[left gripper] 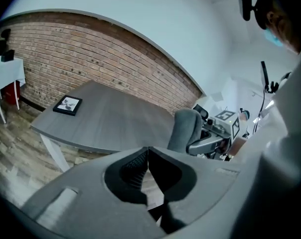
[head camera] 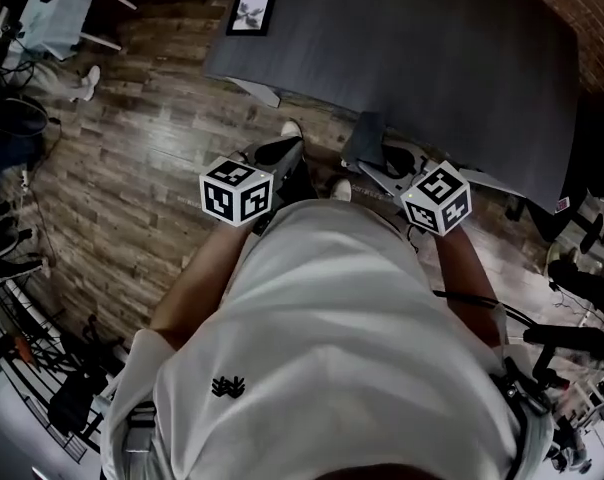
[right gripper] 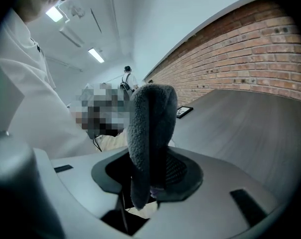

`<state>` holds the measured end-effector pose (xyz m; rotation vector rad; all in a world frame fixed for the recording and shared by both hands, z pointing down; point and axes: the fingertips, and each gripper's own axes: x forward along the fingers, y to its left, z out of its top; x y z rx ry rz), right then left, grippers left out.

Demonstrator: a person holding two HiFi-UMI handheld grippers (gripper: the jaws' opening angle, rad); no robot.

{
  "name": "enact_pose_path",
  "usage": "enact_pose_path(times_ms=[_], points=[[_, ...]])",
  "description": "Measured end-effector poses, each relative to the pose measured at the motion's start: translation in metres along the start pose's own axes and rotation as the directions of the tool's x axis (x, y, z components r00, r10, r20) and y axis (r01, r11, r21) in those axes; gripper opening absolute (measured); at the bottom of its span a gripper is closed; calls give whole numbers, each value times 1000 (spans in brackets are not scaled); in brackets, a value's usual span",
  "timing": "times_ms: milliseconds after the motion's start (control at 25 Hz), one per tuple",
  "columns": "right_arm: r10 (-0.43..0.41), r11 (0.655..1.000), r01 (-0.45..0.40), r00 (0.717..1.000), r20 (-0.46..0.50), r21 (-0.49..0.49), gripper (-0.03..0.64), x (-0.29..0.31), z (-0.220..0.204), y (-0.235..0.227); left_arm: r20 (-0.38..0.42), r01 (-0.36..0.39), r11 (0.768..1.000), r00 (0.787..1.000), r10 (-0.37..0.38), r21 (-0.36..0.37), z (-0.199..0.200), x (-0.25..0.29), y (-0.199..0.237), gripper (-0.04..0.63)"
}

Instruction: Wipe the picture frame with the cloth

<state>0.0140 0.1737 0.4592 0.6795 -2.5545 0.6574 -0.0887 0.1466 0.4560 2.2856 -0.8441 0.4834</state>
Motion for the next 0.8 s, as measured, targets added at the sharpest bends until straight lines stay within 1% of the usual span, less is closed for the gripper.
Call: enact_pose_path(times_ms=[200, 400, 560, 680, 800], points=[[-32, 999, 32, 999, 10, 6, 144, -11, -6, 9, -15, 23, 999, 1000, -22, 28, -2, -3, -9, 15], [-58, 998, 58, 998, 23, 9, 144, -21, -6, 15, -21, 37, 999, 999, -37, 19, -1, -2, -15, 15], [-80, 997, 79, 996, 29, 13, 144, -30, -7, 16, -23, 57, 998, 998, -56, 31, 0, 1, -23, 15], [-77, 997, 77, 997, 21, 12, 144, -25, -8, 16, -15, 58, 998, 998, -57, 24, 1, -1, -21, 15], [-57, 998, 57, 998, 15, -2, 144, -16, -6, 19, -7, 38, 999, 999, -38, 8, -3, -8, -13, 15]])
